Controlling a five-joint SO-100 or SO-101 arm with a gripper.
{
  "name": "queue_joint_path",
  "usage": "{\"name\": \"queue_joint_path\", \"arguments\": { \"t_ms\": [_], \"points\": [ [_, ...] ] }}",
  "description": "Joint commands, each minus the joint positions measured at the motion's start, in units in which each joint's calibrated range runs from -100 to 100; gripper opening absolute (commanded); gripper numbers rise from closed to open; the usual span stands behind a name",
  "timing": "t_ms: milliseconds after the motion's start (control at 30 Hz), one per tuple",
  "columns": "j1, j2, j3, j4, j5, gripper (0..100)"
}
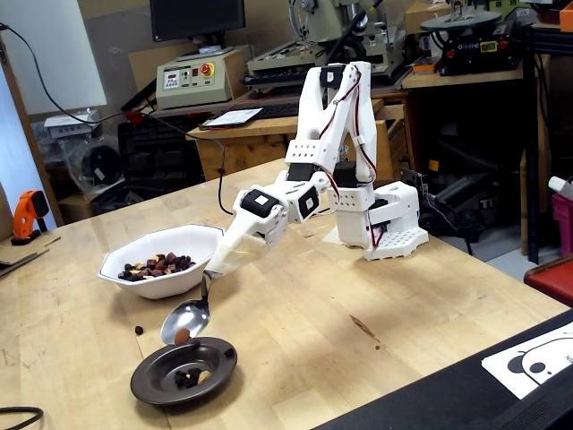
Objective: Use spoon to transfer food from the white bowl to brown plate
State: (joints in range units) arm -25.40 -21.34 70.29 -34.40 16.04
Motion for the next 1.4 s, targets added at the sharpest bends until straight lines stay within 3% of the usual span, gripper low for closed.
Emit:
{"name": "queue_joint_path", "arguments": {
  "t_ms": [0, 300, 500, 900, 1367],
  "points": [
    [1.3, -0.6, -3.6, -0.8, 2.5, 4],
    [4.3, -1.2, -3.7, -0.3, 8.1, 4],
    [5.7, -1.3, -4.1, -0.1, 8.7, 4],
    [12.8, -5.2, -4.4, -0.1, -3.6, 4],
    [17.6, -18.7, -3.6, 1.2, -8.8, 4]
  ]
}}
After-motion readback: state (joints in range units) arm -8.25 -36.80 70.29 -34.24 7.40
